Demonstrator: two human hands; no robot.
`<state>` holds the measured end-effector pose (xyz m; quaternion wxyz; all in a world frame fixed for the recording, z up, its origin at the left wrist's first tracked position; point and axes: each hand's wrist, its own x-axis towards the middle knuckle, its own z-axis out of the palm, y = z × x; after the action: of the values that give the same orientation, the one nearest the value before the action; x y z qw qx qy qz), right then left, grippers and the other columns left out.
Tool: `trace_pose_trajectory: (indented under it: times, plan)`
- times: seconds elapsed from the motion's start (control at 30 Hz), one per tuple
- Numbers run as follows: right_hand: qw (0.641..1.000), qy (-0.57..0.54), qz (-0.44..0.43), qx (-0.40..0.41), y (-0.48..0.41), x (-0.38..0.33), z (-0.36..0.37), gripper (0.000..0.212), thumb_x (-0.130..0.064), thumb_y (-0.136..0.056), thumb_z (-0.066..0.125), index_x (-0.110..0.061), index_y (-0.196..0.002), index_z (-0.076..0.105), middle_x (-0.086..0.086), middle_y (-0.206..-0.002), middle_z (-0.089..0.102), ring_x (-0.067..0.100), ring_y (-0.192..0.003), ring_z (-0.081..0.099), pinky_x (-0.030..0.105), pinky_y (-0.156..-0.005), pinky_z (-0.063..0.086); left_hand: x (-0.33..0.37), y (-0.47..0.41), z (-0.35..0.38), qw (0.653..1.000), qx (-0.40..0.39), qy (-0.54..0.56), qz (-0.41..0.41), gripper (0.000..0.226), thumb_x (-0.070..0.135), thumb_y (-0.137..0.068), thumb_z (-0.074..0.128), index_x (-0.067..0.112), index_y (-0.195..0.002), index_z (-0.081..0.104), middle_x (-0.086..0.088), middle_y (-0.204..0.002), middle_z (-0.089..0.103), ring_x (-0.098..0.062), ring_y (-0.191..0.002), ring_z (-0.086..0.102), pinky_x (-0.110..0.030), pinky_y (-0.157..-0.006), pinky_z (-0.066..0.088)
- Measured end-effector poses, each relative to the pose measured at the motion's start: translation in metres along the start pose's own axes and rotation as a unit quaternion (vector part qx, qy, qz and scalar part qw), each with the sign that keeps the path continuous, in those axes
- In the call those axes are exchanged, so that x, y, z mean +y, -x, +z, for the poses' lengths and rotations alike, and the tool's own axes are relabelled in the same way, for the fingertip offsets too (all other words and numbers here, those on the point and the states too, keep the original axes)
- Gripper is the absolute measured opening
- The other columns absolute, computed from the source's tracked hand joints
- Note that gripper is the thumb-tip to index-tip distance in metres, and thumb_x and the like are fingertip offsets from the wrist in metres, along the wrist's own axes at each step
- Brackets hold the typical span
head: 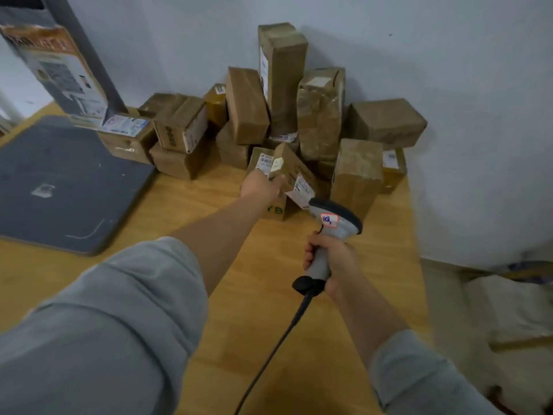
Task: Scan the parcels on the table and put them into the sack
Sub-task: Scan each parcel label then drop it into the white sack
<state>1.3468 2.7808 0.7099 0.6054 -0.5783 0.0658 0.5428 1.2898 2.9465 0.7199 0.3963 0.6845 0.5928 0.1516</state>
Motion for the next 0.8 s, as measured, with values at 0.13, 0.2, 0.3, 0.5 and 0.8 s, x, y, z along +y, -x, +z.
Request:
trace_pose_trajectory:
  times: [0.13, 0.2, 0.3, 0.5, 0.8]
  plan:
    - [0.999, -0.022, 0.023, -0.003, -0.010, -0.011, -0.012, 0.015, 0.004, -0.083, 0.062, -0.003, -0.071, 0.058, 0.008, -0.053, 0.057, 0.015, -0.040, 0.050, 0.023, -0.041, 0.043, 0.016, -0.018, 0.014, 0.999, 0.017, 0.025, -0.041, 0.027, 0.037, -0.093, 0.059, 0.011, -0.098, 0.055, -0.004, -0.082, 0.055, -0.023, -0.081, 0.055, -0.032, -0.070, 0.045]
    - [1.000, -0.016, 0.020, -0.004, -0.013, -0.014, -0.015, 0.014, 0.005, -0.082, 0.062, -0.003, -0.072, 0.058, 0.009, -0.053, 0.057, 0.016, -0.041, 0.049, 0.024, -0.042, 0.042, 0.019, -0.024, 0.019, 0.998, 0.024, 0.024, -0.049, 0.026, 0.033, -0.093, 0.060, 0.008, -0.100, 0.056, -0.004, -0.081, 0.053, -0.023, -0.080, 0.055, -0.030, -0.067, 0.042]
    - [1.000, -0.002, 0.011, -0.007, -0.014, -0.015, -0.020, 0.012, 0.006, -0.080, 0.063, -0.003, -0.075, 0.058, 0.010, -0.055, 0.057, 0.017, -0.042, 0.049, 0.025, -0.043, 0.042, 0.017, -0.023, 0.021, 0.995, 0.046, 0.055, -0.076, 0.026, 0.022, -0.089, 0.064, 0.006, -0.108, 0.059, -0.007, -0.089, 0.060, -0.026, -0.089, 0.063, -0.031, -0.067, 0.046]
    - [0.999, 0.041, -0.013, -0.025, 0.001, -0.011, -0.015, 0.008, 0.002, -0.082, 0.064, -0.003, -0.078, 0.059, 0.009, -0.057, 0.057, 0.015, -0.041, 0.050, 0.025, -0.044, 0.043, -0.026, 0.001, -0.007, 0.971, 0.029, 0.224, -0.078, 0.012, 0.002, -0.082, 0.070, 0.011, -0.090, 0.067, -0.004, -0.083, 0.065, -0.017, -0.077, 0.065, -0.026, -0.070, 0.056]
    - [0.981, 0.142, -0.091, -0.092, 0.058, 0.009, 0.031, 0.011, 0.002, -0.082, 0.063, -0.004, -0.075, 0.058, 0.010, -0.057, 0.057, 0.017, -0.042, 0.049, 0.024, -0.043, 0.043, -0.077, 0.058, -0.094, 0.954, 0.070, 0.290, -0.010, 0.030, -0.001, -0.087, 0.065, 0.001, -0.117, 0.062, -0.004, -0.091, 0.064, -0.019, -0.092, 0.063, -0.022, -0.074, 0.053]
